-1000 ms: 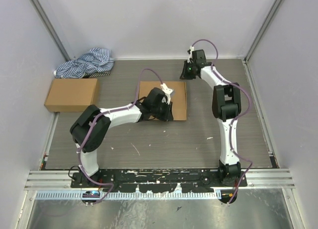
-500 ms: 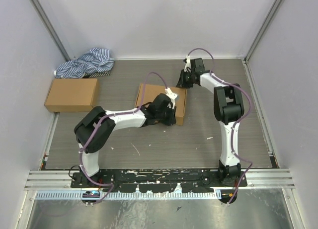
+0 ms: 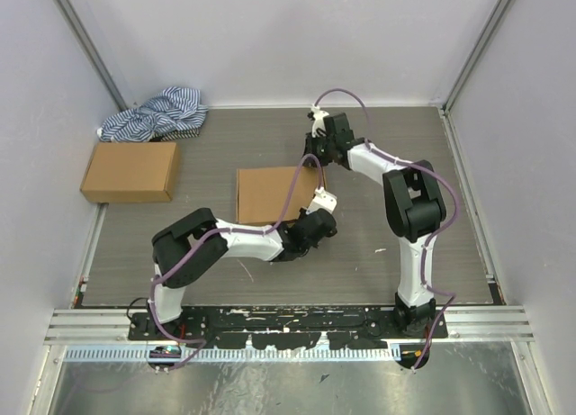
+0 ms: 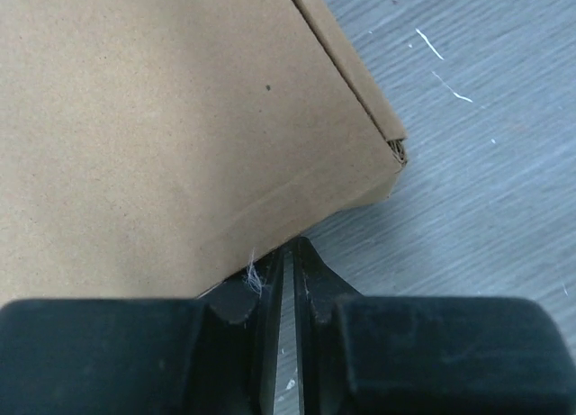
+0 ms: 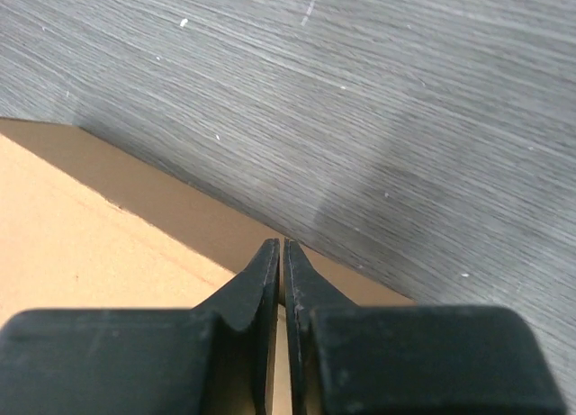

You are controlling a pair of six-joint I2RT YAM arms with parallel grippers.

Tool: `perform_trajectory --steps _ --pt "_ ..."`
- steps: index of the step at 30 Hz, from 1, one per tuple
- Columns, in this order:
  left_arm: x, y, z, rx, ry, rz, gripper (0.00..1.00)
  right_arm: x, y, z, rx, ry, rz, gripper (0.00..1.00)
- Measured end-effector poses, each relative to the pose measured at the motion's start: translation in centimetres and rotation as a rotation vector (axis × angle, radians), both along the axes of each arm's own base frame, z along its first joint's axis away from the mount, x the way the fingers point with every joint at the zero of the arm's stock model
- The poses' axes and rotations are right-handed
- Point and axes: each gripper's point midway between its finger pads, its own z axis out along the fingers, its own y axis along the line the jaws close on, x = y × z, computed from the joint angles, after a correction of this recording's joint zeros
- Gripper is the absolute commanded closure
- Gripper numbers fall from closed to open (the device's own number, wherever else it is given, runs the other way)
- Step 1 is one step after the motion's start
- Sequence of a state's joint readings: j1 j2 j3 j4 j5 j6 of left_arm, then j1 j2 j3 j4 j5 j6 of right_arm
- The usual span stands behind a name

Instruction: Fold the paper box

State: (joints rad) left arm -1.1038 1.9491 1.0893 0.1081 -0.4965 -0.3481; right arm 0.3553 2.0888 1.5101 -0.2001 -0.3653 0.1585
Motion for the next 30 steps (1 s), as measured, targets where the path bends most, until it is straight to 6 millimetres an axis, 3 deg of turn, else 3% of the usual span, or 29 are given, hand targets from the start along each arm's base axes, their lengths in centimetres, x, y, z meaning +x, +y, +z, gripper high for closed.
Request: perform_trajectory --steps 3,7,13,22,27,30 --pt "0.5 0.1 0.1 0.029 -0.042 0.041 0.82 -0.4 1.2 0.3 -0.011 -0.057 0.006 0.87" --pt "0.2 0.1 0.1 0.042 -0.062 0.05 0.72 -1.3 2.7 1.0 -0.013 -0.122 0.012 0.87" --pt "-2.1 1.6 0.4 0.067 -0.059 0.001 0.6 -2.9 3.8 1.4 -0.013 -0.105 0.028 0.87" --pt "-5.5 4.3 5.6 0.019 -0.048 0.007 0.56 -4.7 2.6 1.9 -0.076 -0.008 0.01 0.86" --pt "-6.7 6.7 6.2 -0.028 -0.036 0.055 0.54 -5.1 3.7 2.6 -0.09 0.067 0.035 0.86" --pt "-7.6 7.0 6.3 -0.067 -0.005 0.049 0.54 -5.0 4.6 2.7 -0.082 0.09 0.043 0.84"
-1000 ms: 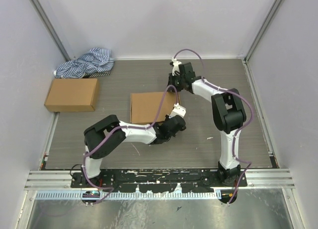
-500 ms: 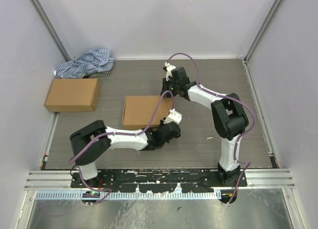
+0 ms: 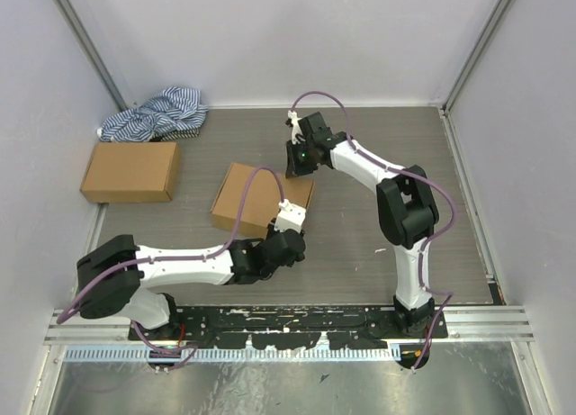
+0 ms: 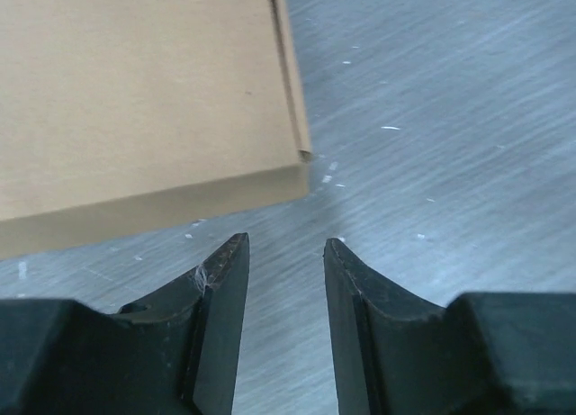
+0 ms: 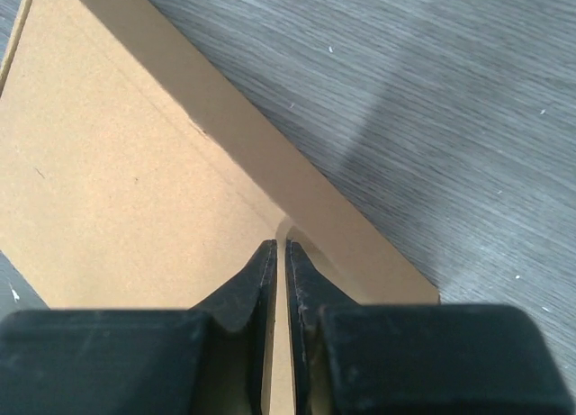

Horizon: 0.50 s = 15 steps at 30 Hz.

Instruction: Fold the paper box

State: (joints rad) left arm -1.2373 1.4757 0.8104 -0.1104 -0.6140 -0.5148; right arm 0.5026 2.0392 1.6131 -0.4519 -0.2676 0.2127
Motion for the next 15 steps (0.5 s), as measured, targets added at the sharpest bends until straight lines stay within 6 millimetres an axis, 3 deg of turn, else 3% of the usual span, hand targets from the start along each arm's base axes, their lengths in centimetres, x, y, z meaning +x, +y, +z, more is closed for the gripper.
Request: perform_trajectory --steps 5,8,12,15 --pt "-2.1 -1.9 0.1 -0.051 0.026 -0.053 0.58 0.2 0.6 -0.2 -0.002 0.027 -0.001 0.81" --pt "-2.5 -1.6 -0.5 -0.029 0.029 -0.017 0.59 1.7 1.4 -0.3 0.007 0.022 -0.011 0.81" --pt "-1.5 1.8 -0.9 0.024 0.0 0.125 0.62 4.2 2.3 -1.5 0.003 0.001 -0.036 0.81" --pt "-0.6 6.6 -0.7 0.045 -0.018 0.26 0.63 5.3 2.7 -3.1 0.0 0.007 -0.051 0.81"
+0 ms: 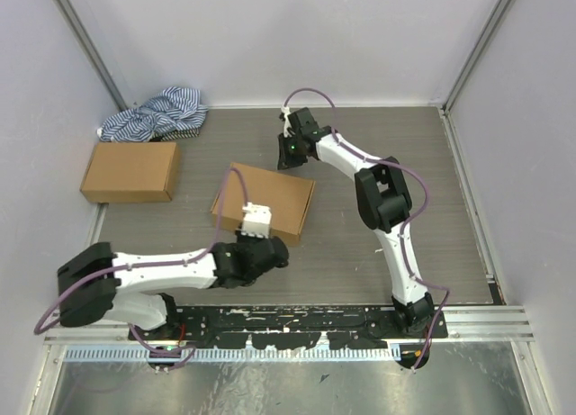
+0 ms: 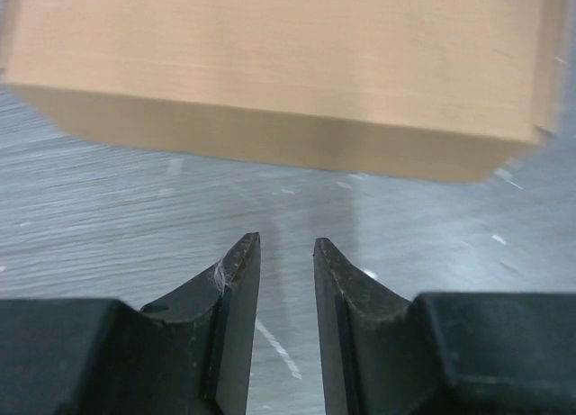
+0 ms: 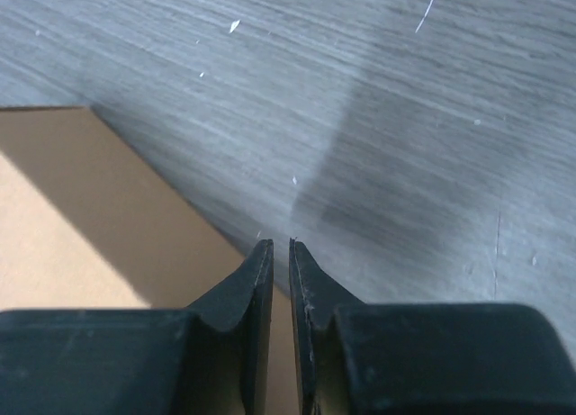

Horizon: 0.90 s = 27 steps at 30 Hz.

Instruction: Fold the paper box

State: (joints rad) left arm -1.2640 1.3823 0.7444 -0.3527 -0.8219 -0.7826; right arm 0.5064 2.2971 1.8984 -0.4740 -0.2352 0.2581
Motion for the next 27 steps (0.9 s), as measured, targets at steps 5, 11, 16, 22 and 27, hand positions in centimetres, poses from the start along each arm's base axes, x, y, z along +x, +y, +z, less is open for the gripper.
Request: perform_trajectory --steps 5,11,16,22,27 --pt "2.8 7.8 -0.3 -0.015 0.026 0.252 0.64 1.6 1.0 -2.3 0.02 0.015 0.007 0.8" --pt "3.6 12.7 -4.1 0.035 0.152 0.401 0.65 1.3 2.0 -2.8 0.068 0.039 0.054 0.8" --pt "4.5 11.9 -6.2 0.086 0.218 0.402 0.66 0.4 2.8 -2.5 0.107 0.057 0.124 0.82" --pt "7.2 9.4 -6.2 0.068 0.185 0.384 0.66 -1.5 3.4 -2.7 0.092 0.051 0.294 0.83" --pt "7.2 9.2 -6.3 0.074 0.188 0.365 0.67 -3.2 1.9 -2.6 0.031 -0.018 0.419 0.83"
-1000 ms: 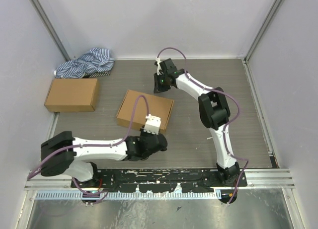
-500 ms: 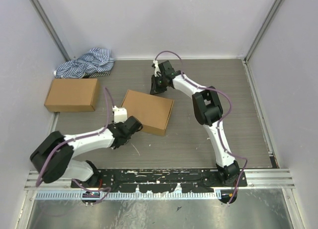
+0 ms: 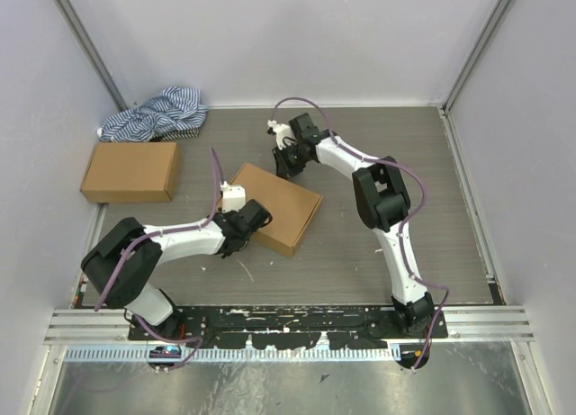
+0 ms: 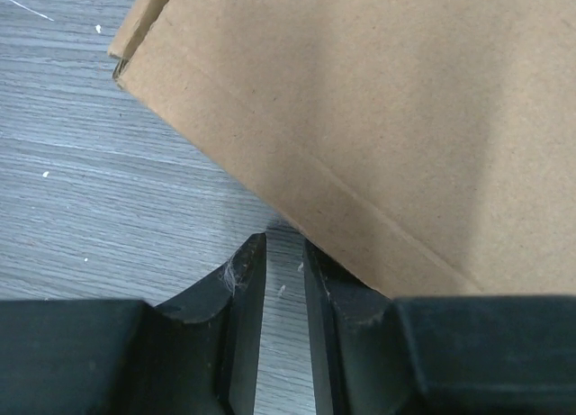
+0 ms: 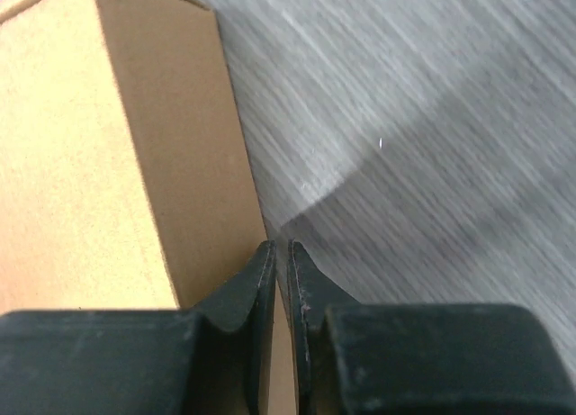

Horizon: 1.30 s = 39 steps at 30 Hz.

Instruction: Fold the paper box

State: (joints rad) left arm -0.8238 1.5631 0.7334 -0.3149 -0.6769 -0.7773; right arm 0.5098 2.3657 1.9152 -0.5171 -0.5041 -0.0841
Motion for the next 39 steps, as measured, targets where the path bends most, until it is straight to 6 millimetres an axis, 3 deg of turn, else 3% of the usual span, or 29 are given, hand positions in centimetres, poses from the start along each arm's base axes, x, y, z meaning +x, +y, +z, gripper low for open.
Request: perform_trajectory --steps 5,9,13,18,22,24,27,29,30,31,33,36,39 --pt "-0.5 -0.8 0.1 -0.003 -0.004 -0.028 0.67 -0.7 -1.2 -0.1 -0.054 -0.023 0.037 0.81" --pt "-2.7 -4.2 0.2 -0.078 0.02 -0.124 0.68 -0.5 -1.8 0.2 -0.089 -0.026 0.021 0.79" --pt "-4.6 -8.2 1.3 -0.218 0.024 -0.205 0.68 -1.0 -1.0 1.1 -0.089 0.004 0.016 0.79" --pt "-5.2 -10.2 3.6 -0.329 -0.01 -0.224 0.67 -0.8 -0.5 2.2 -0.075 0.015 -0.01 0.76" --pt "-5.3 -10.6 4.7 -0.369 -0.025 -0.229 0.66 0.2 -1.6 2.4 -0.088 0.011 -0.09 0.64" --pt "-5.5 -10.8 5.4 -0.385 -0.036 -0.239 0.61 0.8 -3.0 3.0 -0.097 -0.01 -0.158 0.53" --pt "-5.8 -11.1 7.2 -0.411 -0.069 -0.277 0.44 1.3 -6.3 5.6 -0.098 -0.07 -0.298 0.4" --pt "-5.8 -10.9 8.8 -0.419 -0.107 -0.307 0.25 1.0 -8.5 8.9 -0.069 -0.131 -0.39 0.11" --pt "-5.7 -10.8 9.8 -0.421 -0.13 -0.326 0.09 0.9 -9.5 11.0 -0.039 -0.172 -0.434 0.01" --pt "-5.7 -10.5 10.6 -0.417 -0.148 -0.342 0.01 0.5 -10.7 13.6 -0.003 -0.223 -0.48 0.0" --pt "-5.7 -9.9 11.8 -0.393 -0.175 -0.368 0.02 -0.3 -11.8 17.7 0.071 -0.302 -0.536 0.0" --pt "-5.3 -9.1 13.9 -0.34 -0.206 -0.408 0.02 -2.4 -12.4 22.0 0.17 -0.381 -0.577 0.0" --pt "-4.6 -8.8 16.4 -0.303 -0.224 -0.444 0.02 -4.4 -12.8 22.6 0.221 -0.387 -0.609 0.0"
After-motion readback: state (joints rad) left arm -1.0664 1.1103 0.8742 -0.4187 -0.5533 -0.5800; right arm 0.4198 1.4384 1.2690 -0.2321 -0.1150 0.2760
